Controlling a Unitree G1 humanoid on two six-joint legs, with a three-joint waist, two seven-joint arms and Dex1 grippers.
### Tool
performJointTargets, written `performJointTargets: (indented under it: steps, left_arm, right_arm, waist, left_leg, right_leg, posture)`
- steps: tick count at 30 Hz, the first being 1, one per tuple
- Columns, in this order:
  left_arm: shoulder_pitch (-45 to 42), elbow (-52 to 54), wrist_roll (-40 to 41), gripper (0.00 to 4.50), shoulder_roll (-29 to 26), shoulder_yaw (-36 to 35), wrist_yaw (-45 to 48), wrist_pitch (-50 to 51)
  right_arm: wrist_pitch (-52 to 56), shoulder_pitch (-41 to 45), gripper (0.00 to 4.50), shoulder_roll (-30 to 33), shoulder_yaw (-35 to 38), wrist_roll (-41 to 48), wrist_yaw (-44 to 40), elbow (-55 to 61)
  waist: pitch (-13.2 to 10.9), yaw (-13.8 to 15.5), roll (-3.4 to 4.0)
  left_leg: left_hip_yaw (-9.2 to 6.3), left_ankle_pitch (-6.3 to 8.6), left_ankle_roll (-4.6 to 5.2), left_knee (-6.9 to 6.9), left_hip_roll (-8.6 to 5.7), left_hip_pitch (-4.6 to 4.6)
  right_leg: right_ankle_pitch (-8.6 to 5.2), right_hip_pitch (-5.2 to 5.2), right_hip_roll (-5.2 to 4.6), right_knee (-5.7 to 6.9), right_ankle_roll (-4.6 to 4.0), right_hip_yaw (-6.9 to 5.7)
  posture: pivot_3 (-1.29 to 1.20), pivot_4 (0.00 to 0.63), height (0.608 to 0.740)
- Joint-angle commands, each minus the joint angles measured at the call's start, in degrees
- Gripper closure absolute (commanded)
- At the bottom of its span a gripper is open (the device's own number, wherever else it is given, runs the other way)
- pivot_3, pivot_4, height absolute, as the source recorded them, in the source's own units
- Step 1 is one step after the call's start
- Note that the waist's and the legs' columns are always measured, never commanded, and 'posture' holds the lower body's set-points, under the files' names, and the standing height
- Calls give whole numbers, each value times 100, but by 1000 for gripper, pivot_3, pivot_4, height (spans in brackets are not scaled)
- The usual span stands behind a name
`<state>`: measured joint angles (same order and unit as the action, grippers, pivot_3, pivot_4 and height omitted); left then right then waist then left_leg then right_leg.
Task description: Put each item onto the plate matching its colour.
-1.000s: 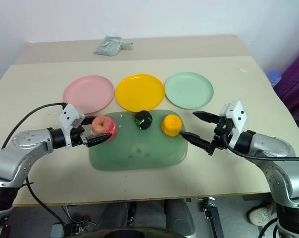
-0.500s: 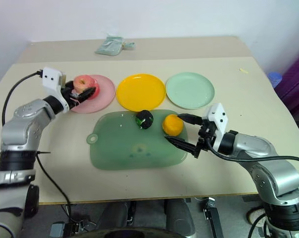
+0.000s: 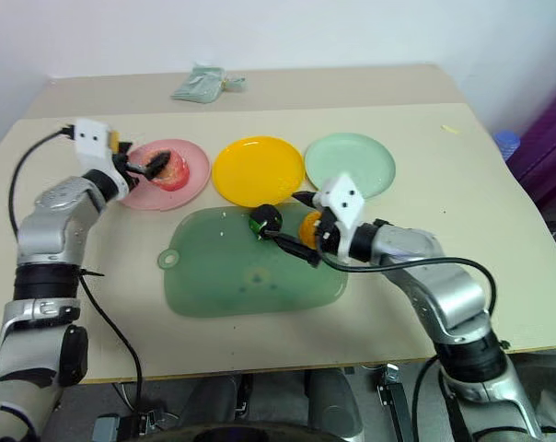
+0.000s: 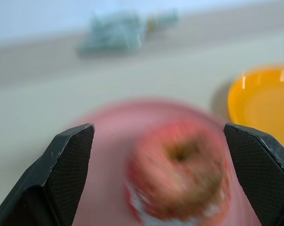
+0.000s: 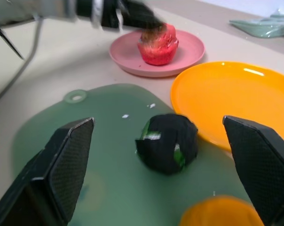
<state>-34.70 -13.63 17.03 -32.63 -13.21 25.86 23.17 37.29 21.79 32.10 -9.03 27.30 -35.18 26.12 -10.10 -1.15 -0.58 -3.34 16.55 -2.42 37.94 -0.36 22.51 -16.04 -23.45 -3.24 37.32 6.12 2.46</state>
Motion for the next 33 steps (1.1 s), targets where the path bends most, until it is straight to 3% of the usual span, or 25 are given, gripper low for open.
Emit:
performJointTargets:
  steps: [1, 6, 11, 17, 20, 23, 29, 33]
  left_arm:
    - [626, 1050, 271, 37, -358, -462, 422, -226]
    - [2300, 2595, 804, 37, -723, -505, 1473, -73]
    - [3686, 3778, 1164, 37, -809, -397, 1929, 194]
    - [4208, 4288, 1464, 37, -679, -463, 1879, 389]
    - [4273, 4271, 1448, 0, -694, -423, 1920, 350]
    - [4302, 4239, 1471, 0, -685, -375, 2013, 284]
    - [4558, 4395, 1351, 0, -595, 198, 2440, -111]
    - [4542, 4334, 1229, 0, -420, 616, 2517, -349]
  right_arm:
    - [138, 420, 0, -295, -395, -334, 200, -104]
    - [568, 989, 0, -903, -771, -703, 560, -780]
    - [673, 1193, 0, -1135, -979, -1167, 749, -1388]
    - [927, 1170, 0, -1300, -1037, -1262, 696, -1571]
    - [880, 1236, 891, -1446, -975, -1332, 757, -1500]
    - [897, 1405, 2307, -1507, -710, -1349, 875, -1367]
    - [989, 2044, 2307, -1426, 820, -1439, 1826, -2337]
    - [182, 2417, 2307, -1124, 1124, -1830, 2084, -3849]
  waist:
    - [0, 3, 1]
    - [1, 34, 3]
    - [4, 60, -3]
    - [2, 22, -1]
    - [2, 8, 0]
    - [1, 5, 1]
    - [1, 53, 1]
    - [1, 24, 2]
  left_leg:
    - [0, 0, 0, -1, 3, 0]
    - [5, 0, -2, -3, 4, -2]
    - [-2, 0, -2, -2, -8, 1]
    - [-2, 0, -1, -4, -3, -2]
    - [-1, 0, -1, -5, -3, -3]
    - [0, 0, -1, -5, -2, -3]
    - [2, 0, -1, -4, -7, -3]
    - [5, 0, -1, -5, -9, -6]
  right_leg:
    - [0, 0, -1, 0, 0, 0]
    - [0, 1, -10, -1, -1, 3]
    - [0, 8, -32, -7, -2, -6]
    - [0, 8, -24, -5, -2, -6]
    - [0, 7, -19, -6, -2, -6]
    - [0, 7, -15, -5, -2, -6]
    - [0, 9, -21, -8, -2, -6]
    - [-1, 14, -22, -10, -2, -7]
  posture:
    - [0, 150, 740]
    - [0, 150, 740]
    - [0, 150, 740]
    - [0, 150, 740]
    - [0, 150, 740]
    - [0, 150, 740]
    - [0, 150, 740]
    - [0, 150, 740]
